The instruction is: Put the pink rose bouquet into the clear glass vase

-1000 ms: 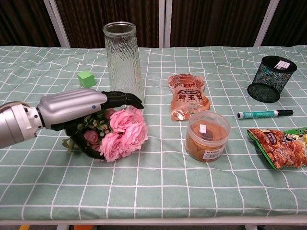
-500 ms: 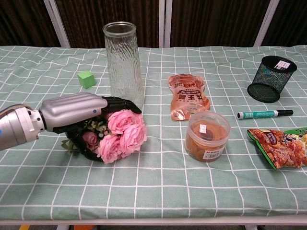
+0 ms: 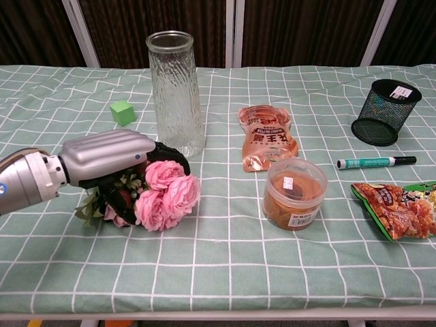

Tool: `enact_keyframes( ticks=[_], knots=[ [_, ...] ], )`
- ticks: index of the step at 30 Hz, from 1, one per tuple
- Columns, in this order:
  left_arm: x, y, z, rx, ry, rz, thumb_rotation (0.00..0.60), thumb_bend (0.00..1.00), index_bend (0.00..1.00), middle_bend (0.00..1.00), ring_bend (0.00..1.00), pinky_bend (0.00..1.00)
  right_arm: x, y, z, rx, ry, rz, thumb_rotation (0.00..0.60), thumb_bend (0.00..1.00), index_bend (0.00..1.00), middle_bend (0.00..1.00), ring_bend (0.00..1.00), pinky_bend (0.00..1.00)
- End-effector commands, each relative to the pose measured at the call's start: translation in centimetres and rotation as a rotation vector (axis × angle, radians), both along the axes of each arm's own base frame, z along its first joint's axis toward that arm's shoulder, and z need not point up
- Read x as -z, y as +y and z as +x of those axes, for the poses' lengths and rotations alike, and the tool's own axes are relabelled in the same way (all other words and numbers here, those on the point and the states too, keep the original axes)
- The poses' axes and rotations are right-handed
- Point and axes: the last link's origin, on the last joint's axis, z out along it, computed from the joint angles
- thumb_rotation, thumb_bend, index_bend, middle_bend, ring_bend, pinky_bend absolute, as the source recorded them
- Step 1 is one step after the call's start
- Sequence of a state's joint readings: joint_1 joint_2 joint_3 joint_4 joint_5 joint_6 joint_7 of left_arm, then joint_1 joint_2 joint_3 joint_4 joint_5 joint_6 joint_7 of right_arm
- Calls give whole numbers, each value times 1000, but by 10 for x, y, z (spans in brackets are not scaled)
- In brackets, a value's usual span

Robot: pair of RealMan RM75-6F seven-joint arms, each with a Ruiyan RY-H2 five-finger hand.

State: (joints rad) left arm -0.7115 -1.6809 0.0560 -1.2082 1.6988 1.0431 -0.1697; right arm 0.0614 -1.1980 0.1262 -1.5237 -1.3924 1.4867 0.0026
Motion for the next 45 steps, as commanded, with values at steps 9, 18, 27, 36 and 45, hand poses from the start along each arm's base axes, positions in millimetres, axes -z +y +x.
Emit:
enact_keyframes(
  ticks=[9, 18, 27, 36, 45],
  knots=[
    [-13, -3, 1, 19, -33, 30, 600, 184, 457, 434, 408, 514, -2, 1, -1, 4, -1, -6, 600, 246, 0, 0, 0, 0],
    [-56, 0, -12, -3, -41, 137, 600, 188, 468, 443, 422, 532, -4, 2, 2, -6, 3, -15, 600, 246, 0, 0, 0, 0],
    [-118, 15, -43, -103, 57, 317, 600, 188, 466, 443, 423, 534, -2, 1, 5, -20, -1, -15, 600, 246, 0, 0, 0, 0],
    [-199, 58, -56, -200, 36, 570, 600, 188, 465, 443, 422, 534, 3, 4, 8, -31, 5, 1, 600, 247, 0, 0, 0, 0],
    [-241, 84, -49, -126, -148, 853, 600, 189, 458, 437, 419, 530, 6, 4, 7, -24, 8, 6, 600, 247, 0, 0, 0, 0]
  ],
)
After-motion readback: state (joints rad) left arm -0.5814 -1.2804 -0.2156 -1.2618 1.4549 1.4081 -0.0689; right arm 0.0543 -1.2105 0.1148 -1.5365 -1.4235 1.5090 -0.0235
